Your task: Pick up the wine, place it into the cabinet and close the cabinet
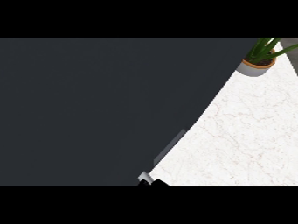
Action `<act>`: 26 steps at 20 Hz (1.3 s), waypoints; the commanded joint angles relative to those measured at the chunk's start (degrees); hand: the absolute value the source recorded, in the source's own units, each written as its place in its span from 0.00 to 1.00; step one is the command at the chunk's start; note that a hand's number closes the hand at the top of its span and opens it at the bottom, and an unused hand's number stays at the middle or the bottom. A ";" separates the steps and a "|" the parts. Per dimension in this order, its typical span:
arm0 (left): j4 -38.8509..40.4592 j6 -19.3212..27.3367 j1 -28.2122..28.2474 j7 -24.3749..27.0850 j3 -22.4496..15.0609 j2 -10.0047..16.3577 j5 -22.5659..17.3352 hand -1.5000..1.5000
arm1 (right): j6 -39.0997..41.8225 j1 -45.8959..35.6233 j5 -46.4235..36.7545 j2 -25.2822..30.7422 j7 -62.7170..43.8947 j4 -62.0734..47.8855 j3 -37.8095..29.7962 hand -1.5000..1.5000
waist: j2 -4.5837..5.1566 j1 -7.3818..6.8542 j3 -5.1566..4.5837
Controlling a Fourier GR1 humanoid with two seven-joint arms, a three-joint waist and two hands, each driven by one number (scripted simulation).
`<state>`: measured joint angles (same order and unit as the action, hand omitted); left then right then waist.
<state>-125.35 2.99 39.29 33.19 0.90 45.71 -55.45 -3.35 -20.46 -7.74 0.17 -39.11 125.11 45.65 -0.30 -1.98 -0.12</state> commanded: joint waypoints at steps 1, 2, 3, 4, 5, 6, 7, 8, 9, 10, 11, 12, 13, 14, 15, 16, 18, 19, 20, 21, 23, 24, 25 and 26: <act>2.16 -6.84 2.54 0.17 3.47 -1.03 -1.52 0.00 | -7.72 -10.35 1.35 -0.16 0.76 -8.31 -1.37 1.00 | 0.16 -0.02 0.02; -0.64 -3.58 1.12 -2.34 5.45 0.43 -2.75 0.00 | -10.63 -15.26 3.32 -0.16 -1.21 -10.08 -1.98 1.00 | 0.21 -0.18 0.03; 1.57 -8.24 4.22 -2.05 8.72 0.48 -4.84 0.00 | -11.46 -14.79 1.51 -0.16 -2.20 -9.82 -1.18 1.00 | 0.03 -0.21 0.03; -0.74 -5.72 2.02 -3.94 8.18 0.06 -5.00 0.00 | -9.83 -16.48 3.95 -0.16 0.95 -14.13 -4.04 1.00 | 0.27 0.18 0.09; 2.60 -8.91 3.24 -2.14 6.69 -0.53 -2.67 0.00 | -12.02 -20.32 4.22 -0.16 2.13 -17.96 -5.48 1.00 | 0.31 -0.46 0.02; 0.56 -9.21 5.73 -1.75 7.92 -1.57 -3.09 0.00 | -12.62 -24.02 4.46 -0.16 -1.68 -17.58 -7.18 1.00 | 0.11 -0.79 0.03; 5.14 -10.01 1.19 -3.14 8.86 -0.58 -3.81 0.00 | -14.61 -21.93 3.26 -0.16 3.28 -21.45 -3.80 1.00 | 0.33 0.36 0.04; 0.72 -8.85 3.72 -3.75 9.57 -1.02 -3.99 0.00 | -13.31 -26.60 6.28 -0.16 3.50 -23.78 -8.97 1.00 | 0.35 -0.40 0.08; 0.49 -8.92 3.63 -5.67 10.88 -0.64 -5.77 0.00 | -12.00 -26.26 7.67 -0.16 2.79 -24.56 -11.13 1.00 | 0.36 0.07 0.10; -0.91 -11.25 6.93 -4.50 12.46 -1.93 -4.89 0.00 | -8.89 -24.73 8.20 -0.17 5.07 -26.01 -13.60 1.00 | 0.29 -0.20 0.13; -0.37 -8.48 3.27 -7.18 11.22 -1.46 -5.79 0.00 | -12.04 -28.37 8.38 -0.17 6.42 -30.17 -10.98 1.00 | 0.43 0.21 0.11; -0.89 -8.98 3.71 -6.76 9.33 -2.73 -3.61 0.00 | -11.21 -31.63 8.59 -0.17 3.92 -29.68 -14.16 1.00 | 0.34 0.40 0.09; 3.07 -11.67 1.54 -7.80 12.59 -0.91 -6.89 0.00 | -8.56 -31.34 8.76 -0.17 7.37 -33.73 -15.27 1.00 | 0.49 0.53 0.08; 2.24 -10.35 0.65 -8.27 11.68 -1.19 -4.98 0.00 | -10.73 -33.14 9.10 -0.17 9.35 -36.64 -15.37 1.00 | 0.53 0.46 0.09; -0.34 -10.26 3.29 -9.02 12.43 -2.18 -4.82 0.00 | -8.17 -32.65 7.97 -0.17 9.88 -37.71 -17.20 1.00 | 0.40 0.40 0.12; -0.49 -10.21 3.02 -10.30 12.54 -2.07 -4.75 0.00 | -5.94 -31.71 8.44 0.08 11.49 -38.69 -18.92 1.00 | 0.42 0.69 0.13; 1.74 -11.82 1.83 -10.36 10.79 -2.89 -3.27 0.00 | -5.28 -33.51 7.70 1.87 12.58 -40.74 -22.10 1.00 | 0.44 1.04 0.11; -2.19 -9.36 1.75 -11.27 9.77 -3.87 -2.57 0.00 | -6.00 -31.66 6.38 0.31 16.42 -45.04 -20.59 1.00 | 0.51 0.83 0.13; 2.22 -8.69 -3.65 -12.89 9.53 -2.42 -4.18 0.00 | -4.83 -35.28 7.50 0.47 15.87 -45.64 -23.67 1.00 | 0.64 1.56 0.10; -0.27 -8.58 -1.44 -11.91 6.26 -4.65 -0.20 0.00 | -3.28 -35.19 8.22 1.60 17.96 -48.49 -25.03 1.00 | 0.63 1.11 0.11; -1.12 -3.22 -6.68 -14.76 4.16 -4.56 -0.34 0.00 | -3.24 -35.13 7.63 2.00 17.30 -47.69 -25.48 1.00 | 0.59 2.11 0.13; -0.86 -2.52 -7.57 -15.22 2.62 -4.66 1.01 0.00 | -0.42 -37.71 10.07 2.69 19.32 -51.86 -28.40 1.00 | 0.80 1.81 0.13; -1.95 -3.83 -4.53 -15.12 3.09 -5.53 2.05 0.00 | 0.58 -36.24 10.66 3.54 21.31 -52.60 -29.42 1.00 | 0.61 1.20 0.13; 0.87 -5.07 -6.51 -15.03 1.97 -6.38 1.64 0.00 | -1.80 -37.78 7.75 1.56 21.22 -54.54 -28.08 1.00 | 0.59 1.34 0.09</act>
<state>-125.74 -2.70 35.24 19.55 5.98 41.14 -55.71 -4.90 -55.71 1.79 0.67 -20.86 77.56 21.71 -0.25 -0.96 -0.28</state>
